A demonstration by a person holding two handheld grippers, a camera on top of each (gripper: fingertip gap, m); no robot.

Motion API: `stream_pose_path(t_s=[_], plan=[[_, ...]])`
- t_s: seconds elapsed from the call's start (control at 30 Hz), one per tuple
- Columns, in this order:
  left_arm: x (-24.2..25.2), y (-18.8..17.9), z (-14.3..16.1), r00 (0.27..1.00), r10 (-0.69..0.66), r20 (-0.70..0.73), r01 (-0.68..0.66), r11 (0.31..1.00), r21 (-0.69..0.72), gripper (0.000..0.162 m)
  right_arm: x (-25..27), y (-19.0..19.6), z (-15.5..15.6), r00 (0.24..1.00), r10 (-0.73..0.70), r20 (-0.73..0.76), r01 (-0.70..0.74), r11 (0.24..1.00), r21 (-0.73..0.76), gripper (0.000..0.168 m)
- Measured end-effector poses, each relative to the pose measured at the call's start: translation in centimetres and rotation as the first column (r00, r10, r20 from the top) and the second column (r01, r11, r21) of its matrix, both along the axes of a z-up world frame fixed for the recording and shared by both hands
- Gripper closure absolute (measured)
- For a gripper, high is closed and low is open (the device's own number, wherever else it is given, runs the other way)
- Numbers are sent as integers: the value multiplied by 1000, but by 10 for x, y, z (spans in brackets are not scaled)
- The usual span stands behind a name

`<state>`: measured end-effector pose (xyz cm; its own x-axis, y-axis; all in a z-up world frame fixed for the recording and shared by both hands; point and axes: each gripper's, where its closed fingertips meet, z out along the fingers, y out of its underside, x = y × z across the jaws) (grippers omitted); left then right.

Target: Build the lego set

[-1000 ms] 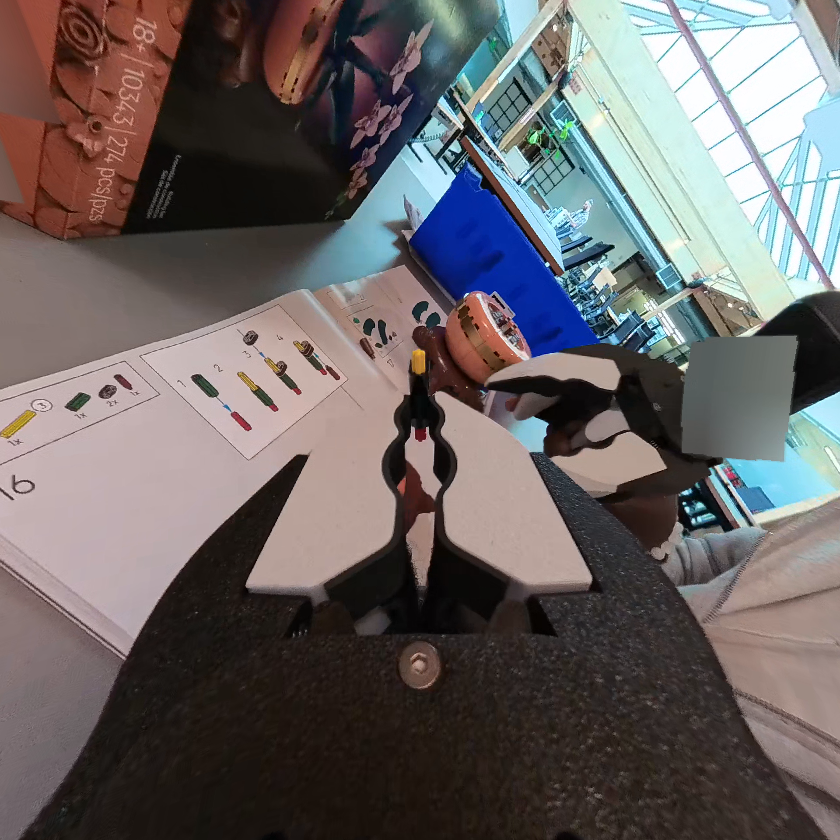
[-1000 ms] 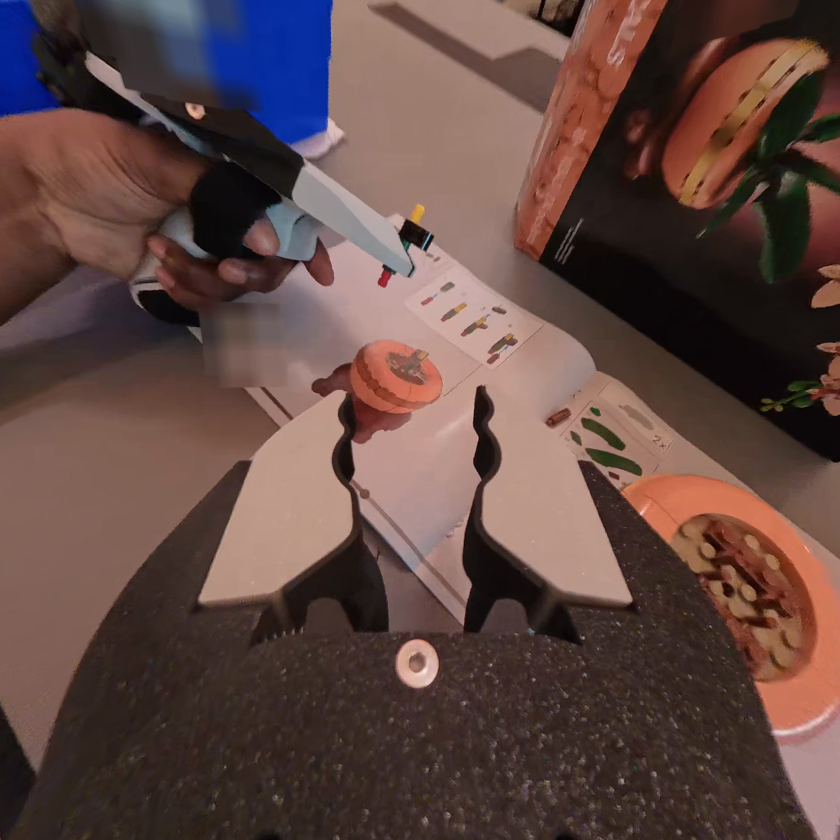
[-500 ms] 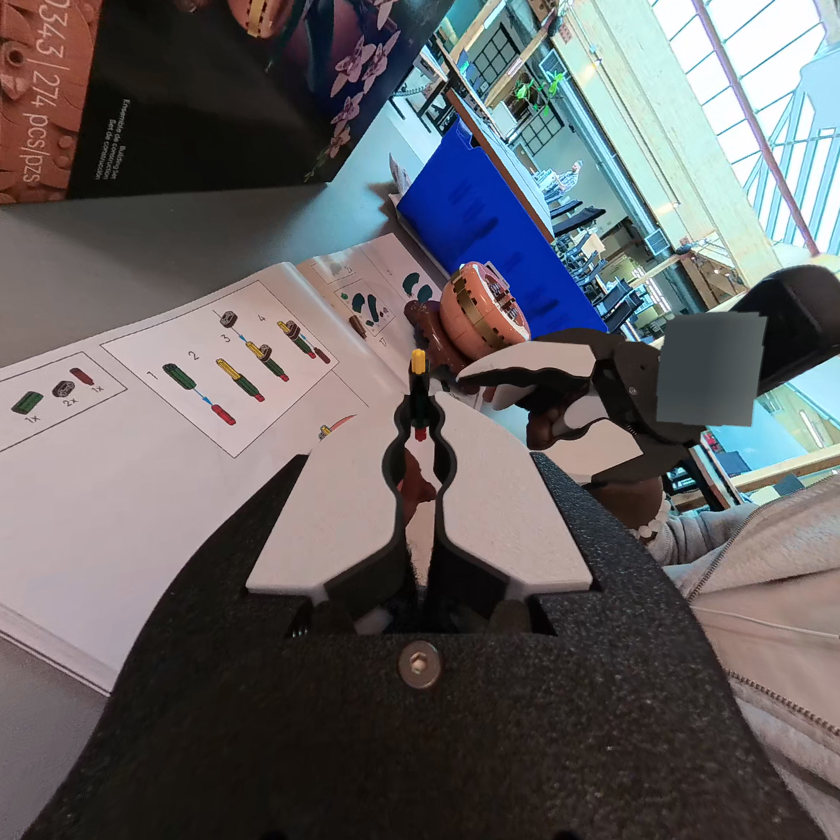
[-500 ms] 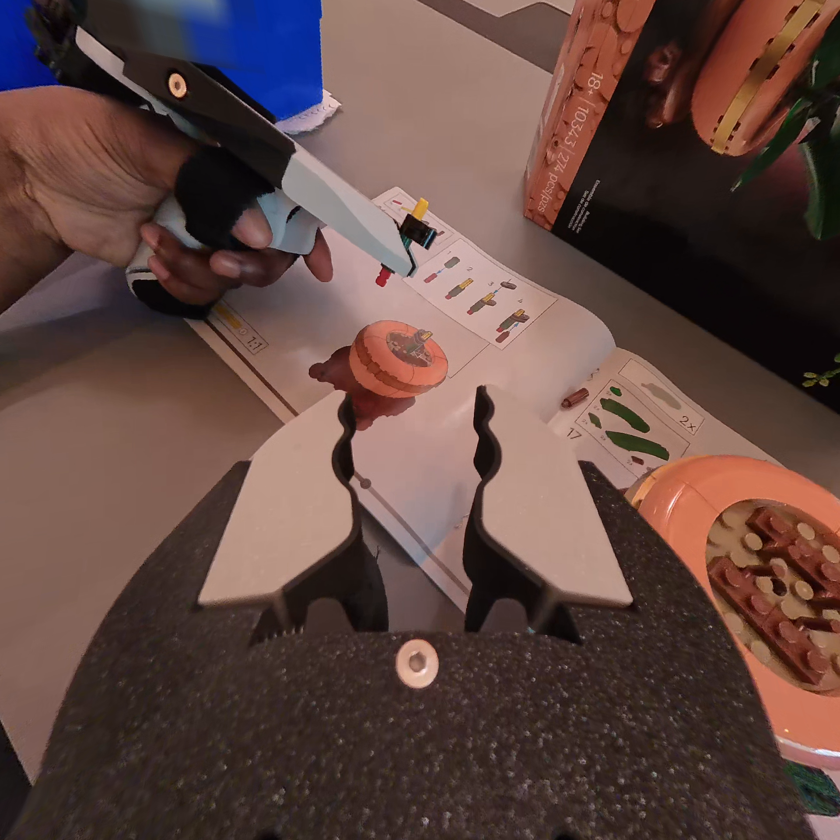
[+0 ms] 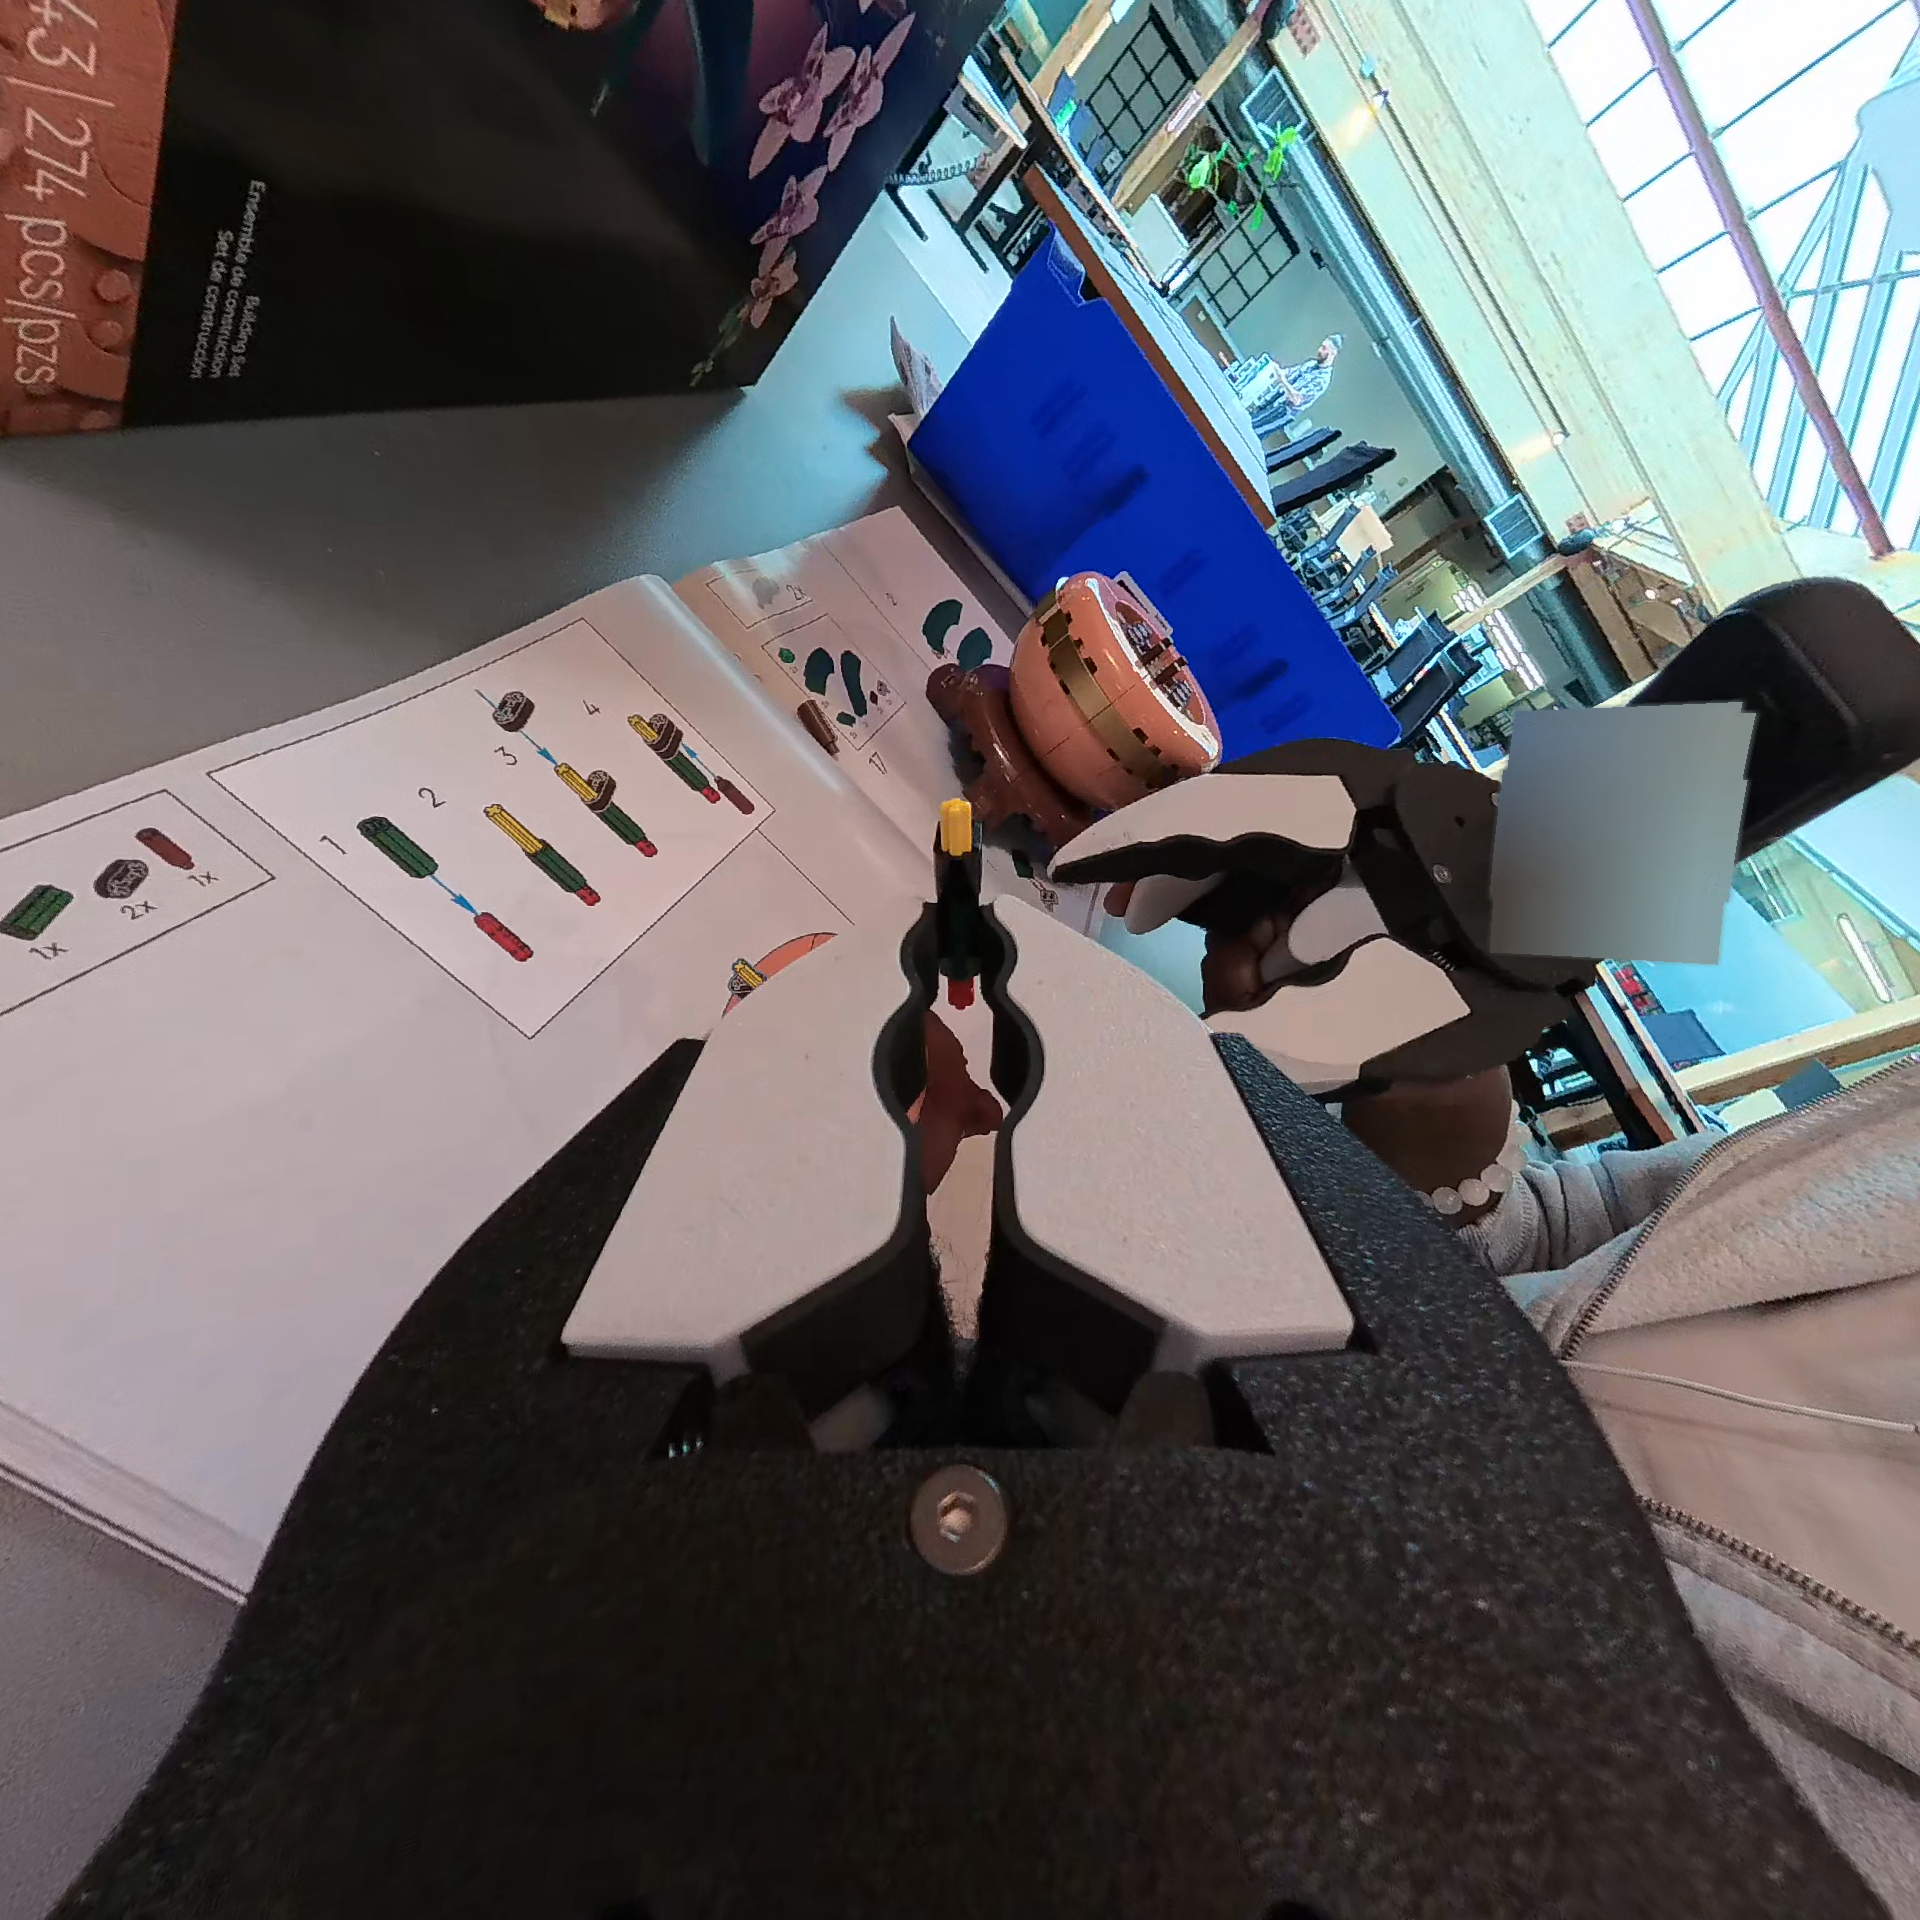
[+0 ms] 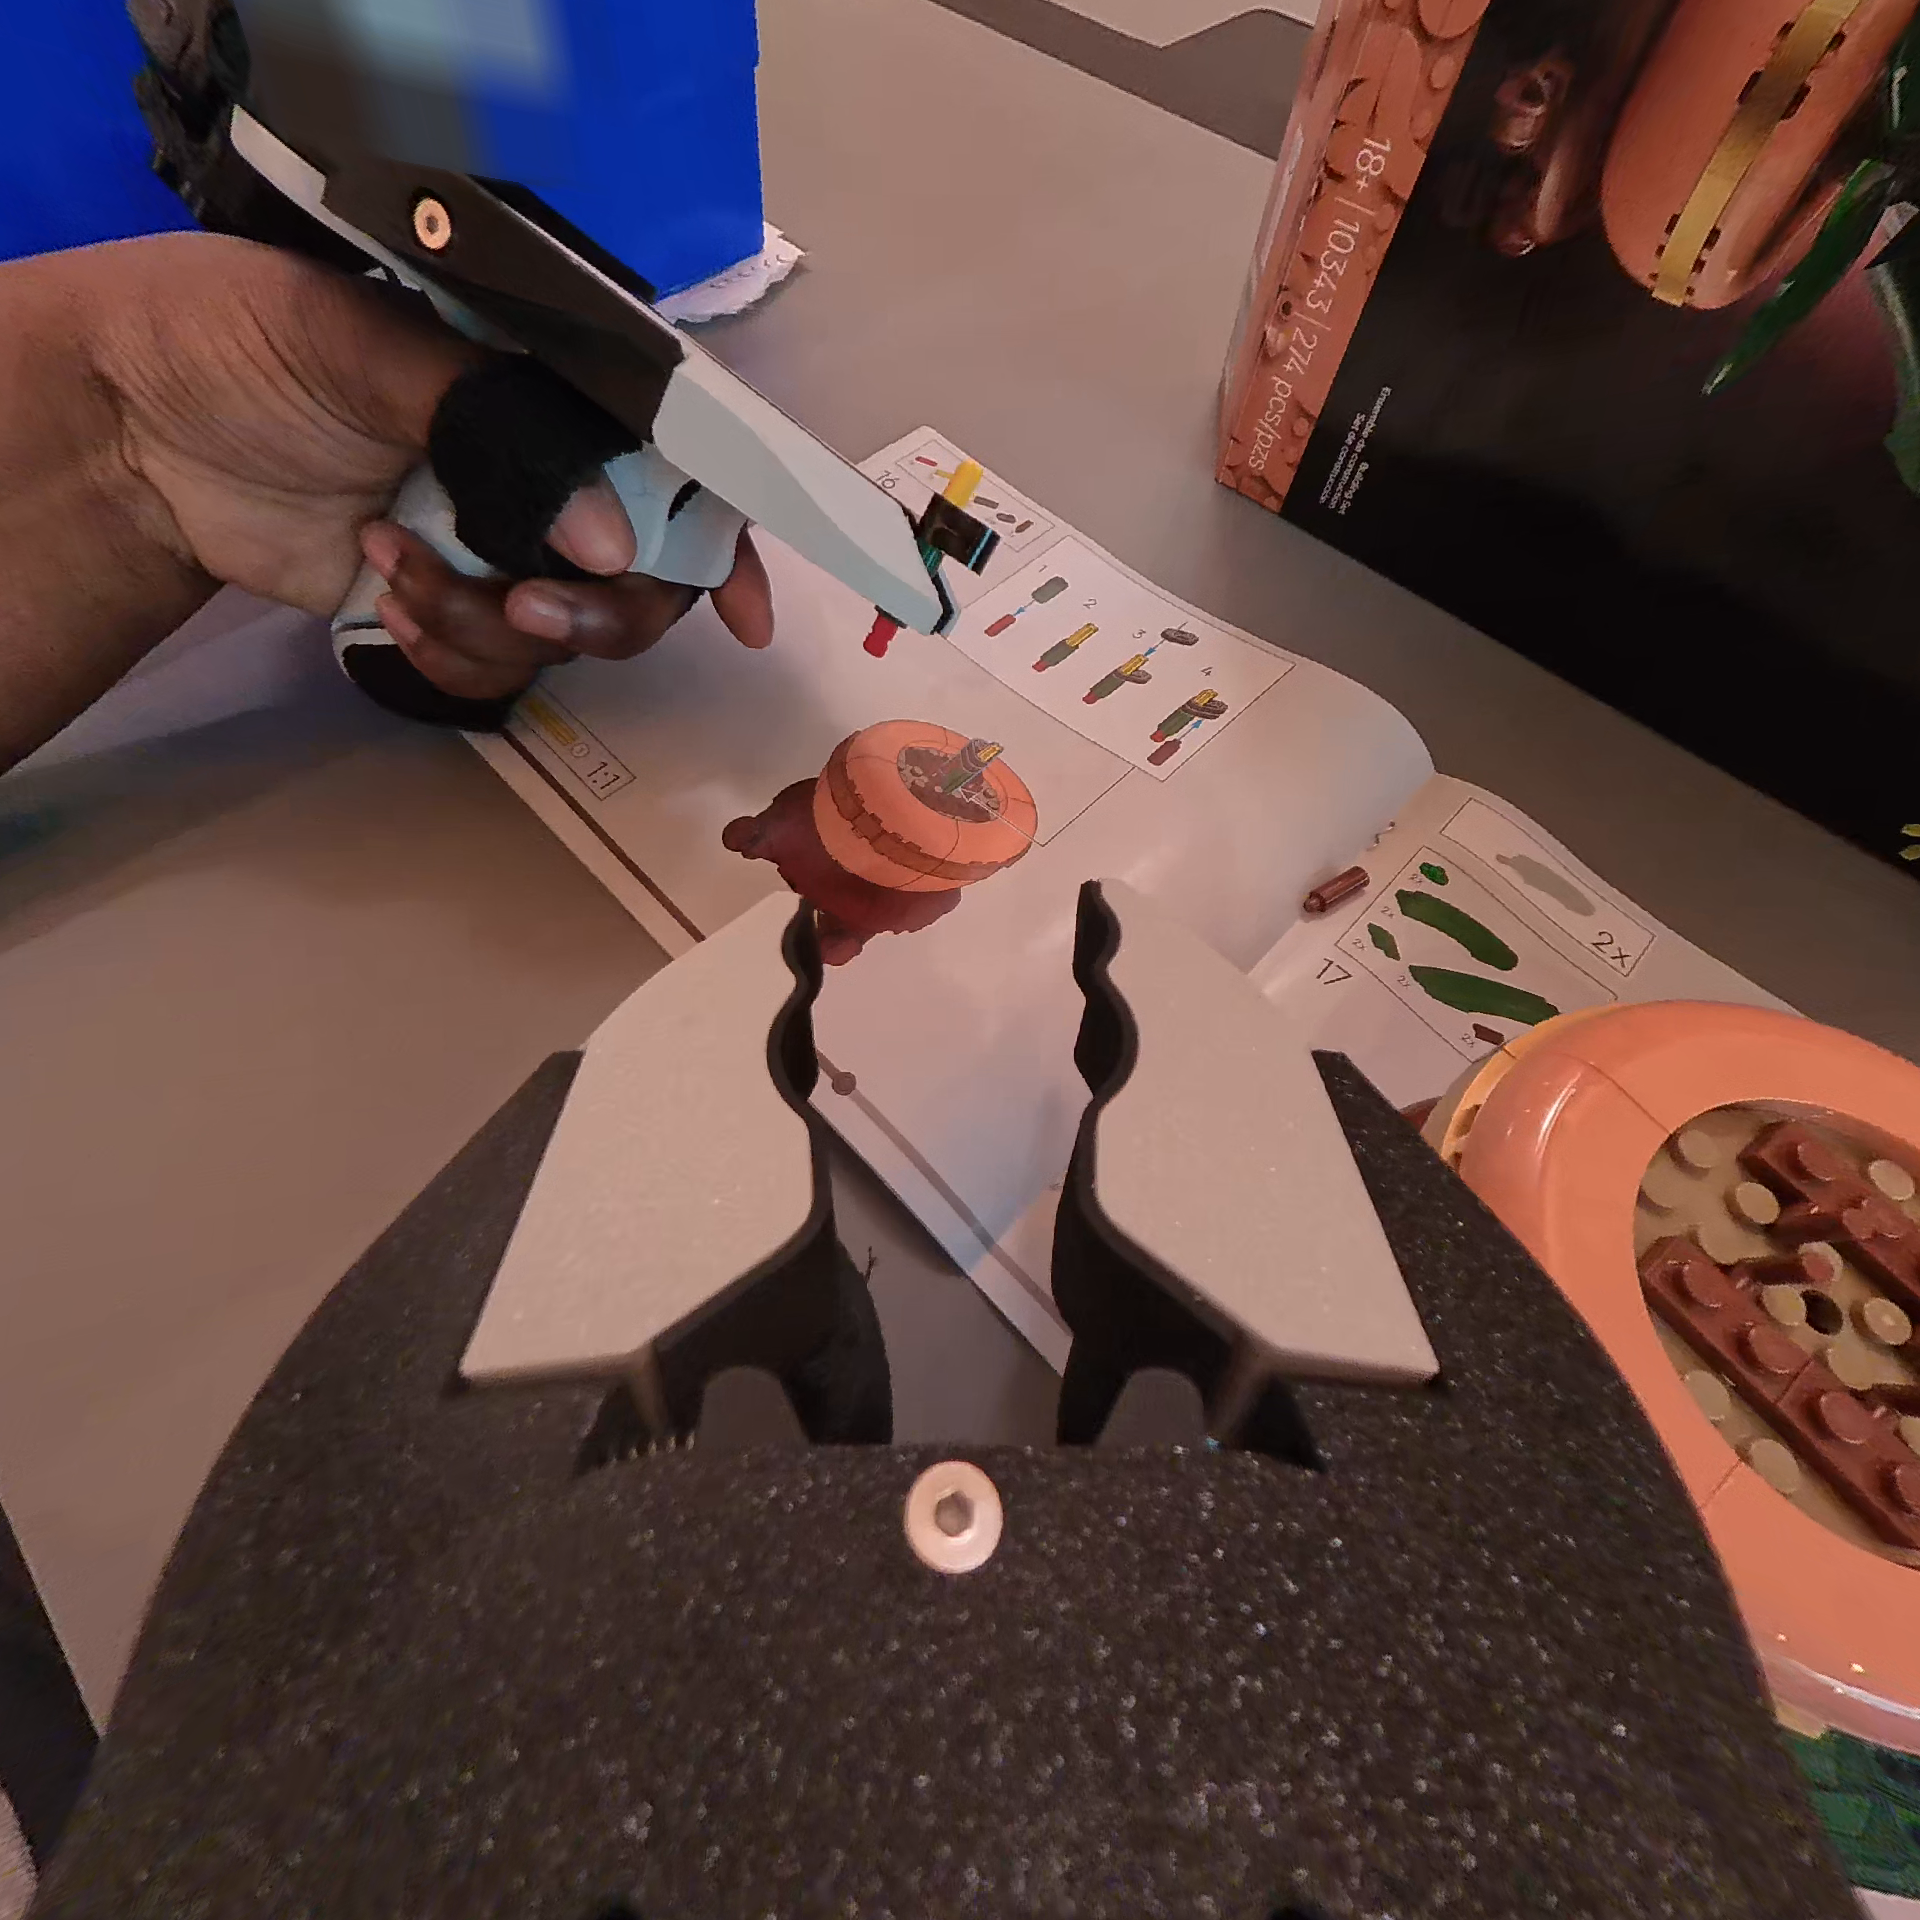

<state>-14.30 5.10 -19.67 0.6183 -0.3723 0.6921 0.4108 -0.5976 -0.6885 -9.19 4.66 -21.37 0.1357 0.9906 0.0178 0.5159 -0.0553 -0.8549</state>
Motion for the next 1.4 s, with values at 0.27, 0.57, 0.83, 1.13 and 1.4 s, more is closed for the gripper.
stream_pose_path(t_s=[0.27, 0.57, 0.83, 1.13, 1.4], plan=[[0, 0, -1, 1000, 1, -6, -1, 1000, -4, 156, 3, 1, -1, 1000, 0, -11, 0, 1000, 10, 125], [-1, 0, -1, 1000, 2, 0, -2, 1000, -4, 156, 7, 1, -4, 999, 3, -43, -2, 1000, 3, 127], [0, -1, -3, 1000, -4, -10, 4, 1000, -7, 156, 11, 5, 11, 980, -41, -195, 46, 999, 17, 135], [1, -1, -3, 1000, -7, -13, 7, 1000, -7, 156, 12, -1, 17, 971, -1, -239, 6, 1000, 21, 137], [2, -2, -4, 1000, -11, -25, 11, 1000, -9, 156, 12, -2, 17, 971, 9, -240, -10, 1000, -1, 138]])
